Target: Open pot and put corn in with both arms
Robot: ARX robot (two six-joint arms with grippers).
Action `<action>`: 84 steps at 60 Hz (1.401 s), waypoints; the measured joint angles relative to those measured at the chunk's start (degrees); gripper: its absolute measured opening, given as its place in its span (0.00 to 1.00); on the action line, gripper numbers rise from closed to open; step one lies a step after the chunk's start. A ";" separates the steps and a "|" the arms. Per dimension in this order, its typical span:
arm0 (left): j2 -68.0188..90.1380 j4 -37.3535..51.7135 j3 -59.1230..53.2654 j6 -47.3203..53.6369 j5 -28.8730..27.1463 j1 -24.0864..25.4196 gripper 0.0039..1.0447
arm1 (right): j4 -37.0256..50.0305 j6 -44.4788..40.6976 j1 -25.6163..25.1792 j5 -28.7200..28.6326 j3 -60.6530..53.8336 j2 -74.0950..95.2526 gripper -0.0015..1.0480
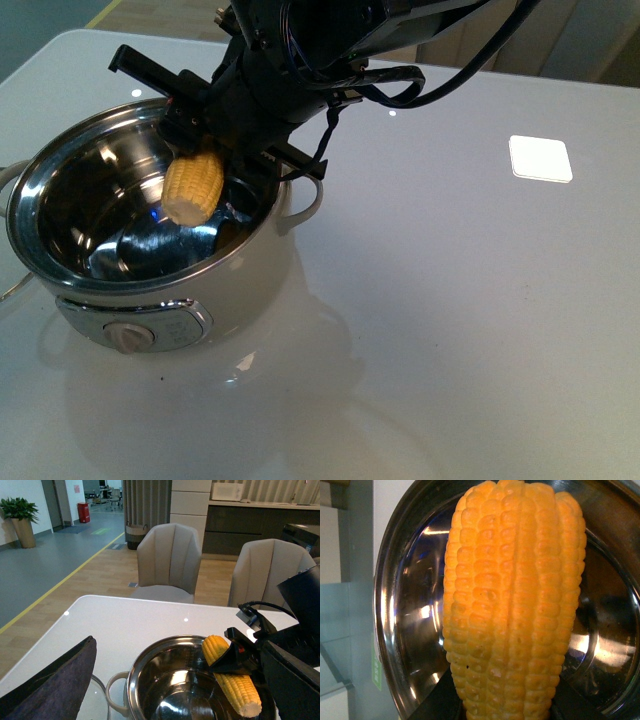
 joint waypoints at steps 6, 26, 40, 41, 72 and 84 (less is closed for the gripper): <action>0.00 0.00 0.00 0.00 0.00 0.00 0.94 | -0.17 -0.57 0.07 0.07 0.00 0.00 0.22; 0.00 0.00 0.00 0.02 0.00 0.00 0.94 | -0.98 -1.92 0.22 -0.11 0.00 0.11 0.44; 0.00 0.00 0.00 0.02 0.00 0.00 0.94 | -0.26 -1.88 0.22 -0.33 -0.52 0.11 0.62; 0.00 0.00 0.00 0.02 0.00 0.00 0.94 | -0.20 -1.88 0.22 -0.33 -0.61 0.11 0.63; 0.00 0.00 0.00 0.02 0.00 0.00 0.94 | 17.11 5.07 -6.05 0.50 -20.33 -15.10 0.72; 0.00 0.00 0.00 0.02 0.00 0.00 0.94 | 18.71 0.61 -16.26 6.82 -34.36 -31.65 0.70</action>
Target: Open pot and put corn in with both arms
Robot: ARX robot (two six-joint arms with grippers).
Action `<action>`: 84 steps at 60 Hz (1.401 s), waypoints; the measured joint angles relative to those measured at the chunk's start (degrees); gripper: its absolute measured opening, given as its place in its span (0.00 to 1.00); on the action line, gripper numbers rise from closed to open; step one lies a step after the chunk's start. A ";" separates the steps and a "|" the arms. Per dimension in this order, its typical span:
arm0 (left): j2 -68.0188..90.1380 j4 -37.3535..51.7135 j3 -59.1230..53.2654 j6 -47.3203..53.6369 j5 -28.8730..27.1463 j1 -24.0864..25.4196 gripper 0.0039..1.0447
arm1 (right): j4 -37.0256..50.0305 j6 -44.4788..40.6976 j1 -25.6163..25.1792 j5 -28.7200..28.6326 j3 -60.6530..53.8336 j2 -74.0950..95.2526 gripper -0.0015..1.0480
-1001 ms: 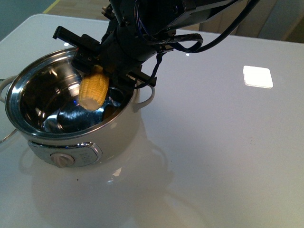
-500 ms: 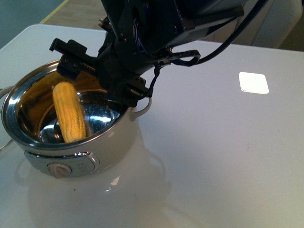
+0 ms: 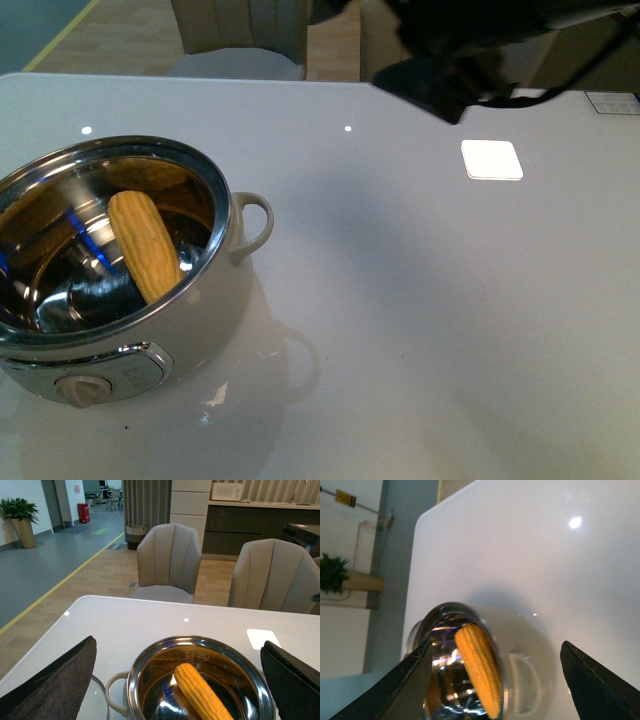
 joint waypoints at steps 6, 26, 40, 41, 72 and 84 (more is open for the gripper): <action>0.00 0.00 0.00 0.00 0.00 0.00 0.94 | -0.48 -5.03 -4.11 4.66 -5.64 -5.81 0.68; 0.00 0.00 0.00 -0.02 0.00 0.00 0.94 | 0.70 -21.57 -12.09 9.51 -25.53 -28.81 0.91; 0.00 0.00 0.00 0.00 -0.02 0.00 0.94 | 37.11 -39.50 -14.45 20.81 -43.54 -34.07 0.57; 0.00 0.00 0.00 0.00 0.00 0.00 0.94 | 37.68 -40.24 -14.97 20.26 -44.72 -35.65 0.52; 0.00 0.00 0.00 0.00 0.00 0.00 0.94 | 29.64 -42.84 -23.54 10.51 -57.94 -56.83 0.02; 0.00 0.00 0.00 0.00 0.00 0.00 0.94 | 28.02 -42.82 -25.94 9.46 -61.70 -62.03 0.02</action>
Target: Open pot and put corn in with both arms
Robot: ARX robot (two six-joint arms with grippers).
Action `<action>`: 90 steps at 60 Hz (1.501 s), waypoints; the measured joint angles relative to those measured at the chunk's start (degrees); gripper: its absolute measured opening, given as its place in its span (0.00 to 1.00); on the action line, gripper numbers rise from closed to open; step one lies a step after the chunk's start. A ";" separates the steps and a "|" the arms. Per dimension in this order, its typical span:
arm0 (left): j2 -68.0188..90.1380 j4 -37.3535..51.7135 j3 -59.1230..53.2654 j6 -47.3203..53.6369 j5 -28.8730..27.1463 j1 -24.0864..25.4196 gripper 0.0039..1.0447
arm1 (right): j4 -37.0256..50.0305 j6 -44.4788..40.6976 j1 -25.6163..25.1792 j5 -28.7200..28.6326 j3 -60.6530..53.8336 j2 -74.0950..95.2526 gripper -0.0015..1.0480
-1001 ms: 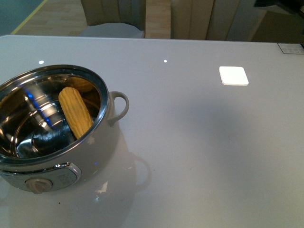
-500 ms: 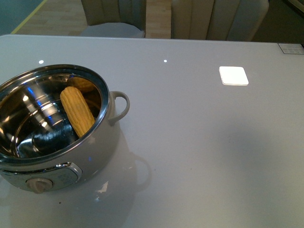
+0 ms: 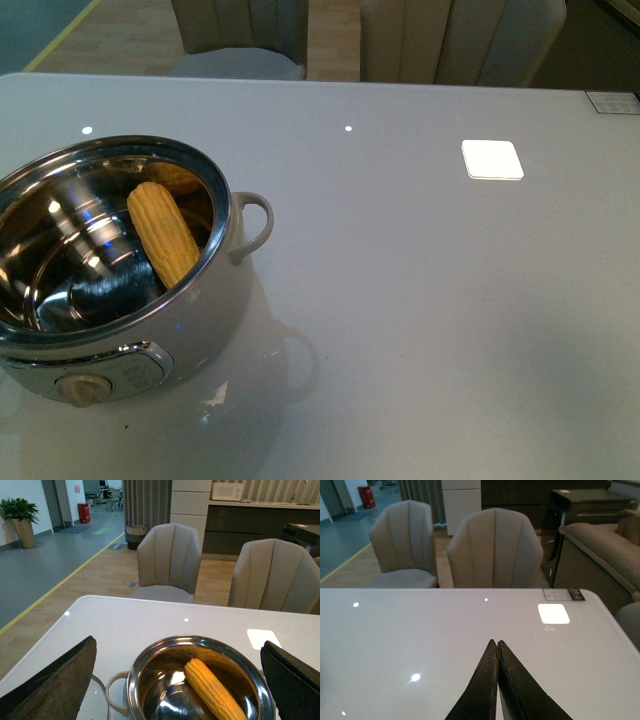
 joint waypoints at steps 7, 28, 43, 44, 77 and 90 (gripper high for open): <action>0.00 0.00 0.00 0.00 -0.02 0.00 0.94 | -5.14 0.00 -0.04 0.09 -0.04 -6.08 0.02; 0.00 0.00 0.00 0.00 -0.02 0.00 0.94 | -17.14 0.00 -0.04 0.07 -0.07 -18.97 0.02; 0.00 0.00 0.00 0.00 0.00 0.00 0.94 | -23.43 0.00 -0.04 0.09 -0.07 -25.55 0.02; 0.00 0.00 0.00 0.00 -0.02 0.00 0.94 | -23.87 0.00 -0.04 0.09 -0.07 -25.97 0.02; 0.00 0.00 0.00 -0.02 0.00 0.00 0.94 | -37.83 0.00 -0.04 -0.11 -0.07 -38.42 0.02; 0.00 0.00 0.00 0.00 0.00 0.00 0.94 | -42.25 -0.02 -0.04 0.09 -0.07 -44.06 0.02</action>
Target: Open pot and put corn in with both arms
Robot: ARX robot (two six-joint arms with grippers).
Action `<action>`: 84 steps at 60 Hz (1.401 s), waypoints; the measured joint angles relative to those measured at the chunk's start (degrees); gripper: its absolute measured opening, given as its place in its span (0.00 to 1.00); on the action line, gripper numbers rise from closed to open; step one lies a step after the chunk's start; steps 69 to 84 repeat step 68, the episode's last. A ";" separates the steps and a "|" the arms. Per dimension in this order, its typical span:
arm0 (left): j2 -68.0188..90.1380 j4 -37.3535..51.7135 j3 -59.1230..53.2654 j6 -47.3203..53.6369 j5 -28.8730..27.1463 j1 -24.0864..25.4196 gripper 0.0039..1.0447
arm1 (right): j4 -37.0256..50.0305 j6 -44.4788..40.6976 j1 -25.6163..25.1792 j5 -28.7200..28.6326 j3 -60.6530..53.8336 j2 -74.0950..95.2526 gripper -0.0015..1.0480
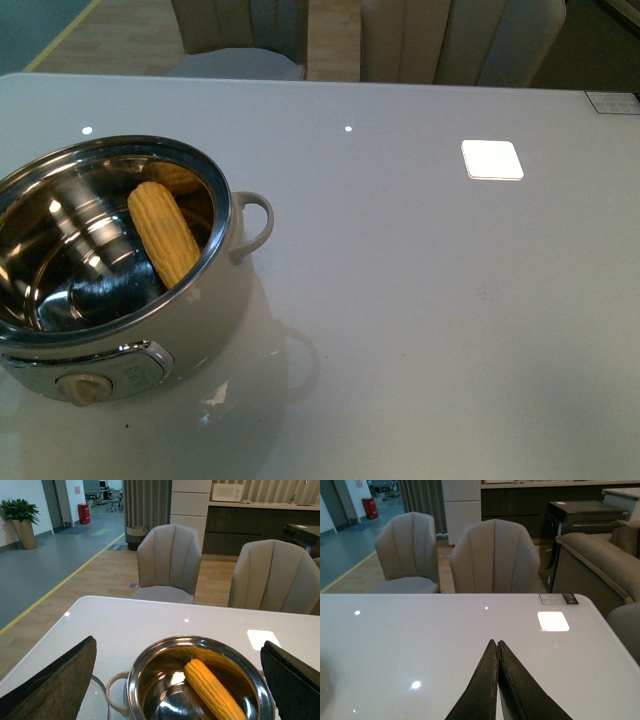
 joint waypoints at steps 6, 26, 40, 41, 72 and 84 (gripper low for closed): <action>0.00 0.00 0.00 0.00 -0.02 0.00 0.94 | -0.09 0.00 0.00 0.00 0.00 -0.09 0.02; 0.00 0.00 0.00 0.00 0.00 0.00 0.94 | -0.09 -0.04 0.00 0.02 0.00 -0.11 0.52; 0.00 0.00 0.00 0.00 0.00 0.00 0.94 | -0.09 -0.04 0.00 0.02 0.00 -0.13 0.91; 0.00 0.00 0.00 0.00 0.00 0.00 0.94 | -0.09 -0.02 0.00 0.02 0.00 -0.11 0.93; 0.00 0.00 0.00 0.00 0.00 0.00 0.94 | -0.09 -0.04 0.00 0.02 0.00 -0.13 0.92; 0.00 0.00 0.00 0.00 0.00 0.00 0.94 | -0.09 -0.04 0.00 0.02 0.00 -0.13 0.92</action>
